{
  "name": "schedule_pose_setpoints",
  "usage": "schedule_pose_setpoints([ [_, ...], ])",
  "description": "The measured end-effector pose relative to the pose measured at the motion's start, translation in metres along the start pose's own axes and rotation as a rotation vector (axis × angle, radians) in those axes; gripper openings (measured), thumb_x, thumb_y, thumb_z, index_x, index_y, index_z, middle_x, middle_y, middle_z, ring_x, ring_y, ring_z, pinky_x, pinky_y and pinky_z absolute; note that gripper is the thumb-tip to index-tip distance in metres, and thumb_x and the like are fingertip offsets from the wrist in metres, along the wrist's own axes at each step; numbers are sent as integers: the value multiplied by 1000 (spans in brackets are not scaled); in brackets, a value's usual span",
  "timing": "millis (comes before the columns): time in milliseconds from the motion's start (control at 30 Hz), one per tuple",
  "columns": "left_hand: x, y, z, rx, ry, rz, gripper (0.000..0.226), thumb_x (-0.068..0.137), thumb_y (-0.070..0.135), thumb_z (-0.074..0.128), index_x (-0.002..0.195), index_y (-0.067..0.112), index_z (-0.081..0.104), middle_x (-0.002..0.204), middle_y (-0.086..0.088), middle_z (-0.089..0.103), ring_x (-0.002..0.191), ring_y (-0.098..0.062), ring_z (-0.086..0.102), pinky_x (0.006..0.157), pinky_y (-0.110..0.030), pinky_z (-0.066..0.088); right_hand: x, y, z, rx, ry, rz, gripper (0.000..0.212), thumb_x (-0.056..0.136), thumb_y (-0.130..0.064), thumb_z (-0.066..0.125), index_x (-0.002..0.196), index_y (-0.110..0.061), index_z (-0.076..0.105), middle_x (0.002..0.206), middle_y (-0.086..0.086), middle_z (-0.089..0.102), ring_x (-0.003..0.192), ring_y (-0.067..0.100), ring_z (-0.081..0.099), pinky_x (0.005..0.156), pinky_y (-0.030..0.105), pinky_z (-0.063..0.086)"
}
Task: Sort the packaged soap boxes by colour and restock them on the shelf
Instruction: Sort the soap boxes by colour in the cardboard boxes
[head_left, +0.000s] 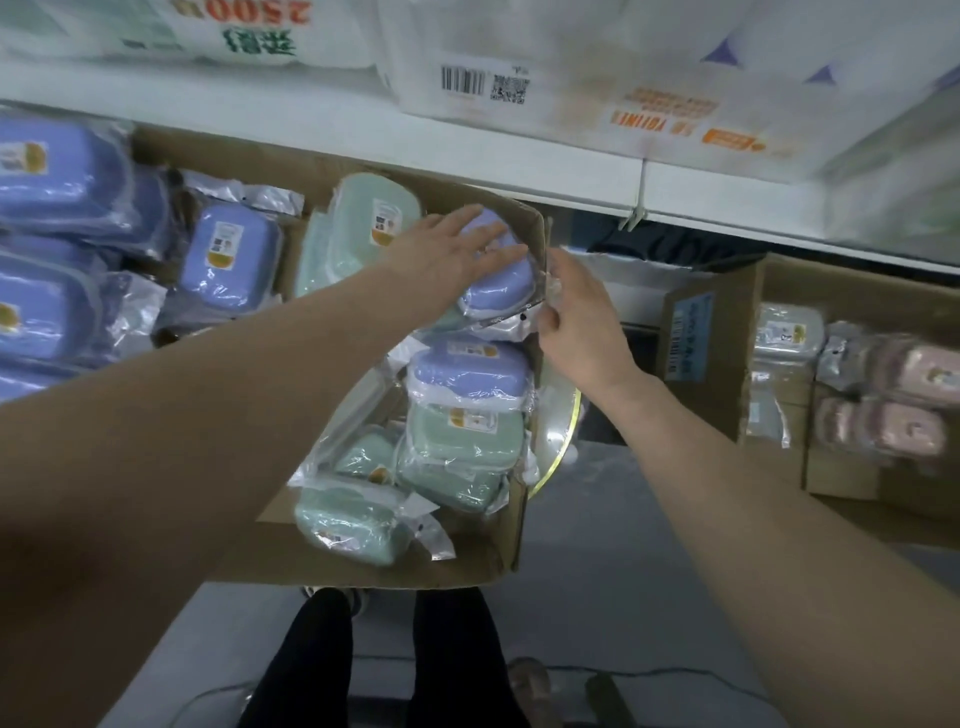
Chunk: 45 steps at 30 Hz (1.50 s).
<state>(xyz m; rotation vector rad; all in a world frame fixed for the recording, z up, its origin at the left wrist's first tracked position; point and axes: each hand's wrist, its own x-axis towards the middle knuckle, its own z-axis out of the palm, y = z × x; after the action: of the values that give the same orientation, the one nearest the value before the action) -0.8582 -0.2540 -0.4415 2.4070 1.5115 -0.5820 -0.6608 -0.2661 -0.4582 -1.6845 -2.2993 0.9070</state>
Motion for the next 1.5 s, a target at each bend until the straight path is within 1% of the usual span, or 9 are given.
schedule_pose_setpoints([
  [167, 17, 11, 3, 9, -7, 94, 81, 87, -1, 55, 151, 25, 12, 161, 1, 6, 149, -26, 0, 119, -41, 14, -13, 0, -9, 43, 20, 18, 60, 87, -1, 55, 144, -7, 37, 140, 16, 48, 127, 29, 46, 108, 37, 37],
  [367, -10, -5, -12, -590, 424, 42, 82, 59, 25, 81, 129, 9, 41, 121, -11, 53, 114, -30, 50, 102, -40, 34, -35, -10, -17, 103, 246, 45, 23, 85, 0, 54, 106, -4, 50, 99, 5, 49, 89, 23, 52, 76, 35, 45],
  [467, -33, -11, -23, -756, 436, -3, 107, 58, 39, 87, 143, 9, 30, 130, -12, 43, 113, -26, 49, 100, -35, 36, -43, -27, -7, 106, -24, 107, 21, 92, -17, 55, 111, -10, 52, 107, 6, 56, 100, 26, 55, 84, 39, 47],
  [567, -52, -20, -31, -1035, 635, -200, 107, 61, 56, 81, 143, 10, 29, 130, -10, 37, 113, -19, 49, 99, -32, 44, -47, -38, 3, -56, -406, 58, 56, 89, -54, 60, 132, -21, 49, 126, 0, 52, 121, 20, 46, 100, 34, 39],
  [733, -104, -50, -11, -1254, 947, -580, 105, 68, 59, 76, 142, 3, 28, 134, -13, 38, 124, -19, 47, 103, -36, 43, -40, -36, 29, -302, -509, -41, 96, 76, -72, 62, 151, -23, 27, 154, 3, 35, 143, 29, 26, 117, 40, 23],
  [967, -224, -76, 69, -1158, 587, -773, 99, 69, 81, 59, 147, 29, 30, 141, -2, 44, 128, -20, 46, 104, -46, 42, -36, -56, 22, -286, -521, 133, 111, 59, -72, 77, 149, -32, 26, 138, 9, 35, 127, 30, 39, 105, 39, 39],
  [1133, -276, -45, 107, -935, 214, -852, 112, 70, 81, 52, 153, 14, 18, 141, -22, 37, 129, -41, 39, 105, -50, 36, -53, -90, 11, -179, -499, 119, 99, 60, -71, 78, 141, -34, 36, 133, -3, 40, 119, 19, 47, 94, 28, 40],
  [1333, -290, -33, 136, -773, 142, -867, 115, 68, 81, 48, 150, 4, 24, 128, -28, 47, 118, -46, 47, 98, -53, 40, -52, -169, 55, -89, -456, -64, 97, 71, -82, 57, 149, -35, 26, 139, -1, 50, 124, 23, 48, 104, 41, 40],
  [1500, -296, -37, 147, -649, 59, -818, 101, 77, 67, 58, 152, 15, 14, 138, -14, 37, 127, -37, 37, 102, -49, 35, -7, -239, 108, -111, -288, -60, 80, 93, -55, 50, 156, -23, 13, 140, 20, 41, 127, 40, 41, 109, 43, 32],
])
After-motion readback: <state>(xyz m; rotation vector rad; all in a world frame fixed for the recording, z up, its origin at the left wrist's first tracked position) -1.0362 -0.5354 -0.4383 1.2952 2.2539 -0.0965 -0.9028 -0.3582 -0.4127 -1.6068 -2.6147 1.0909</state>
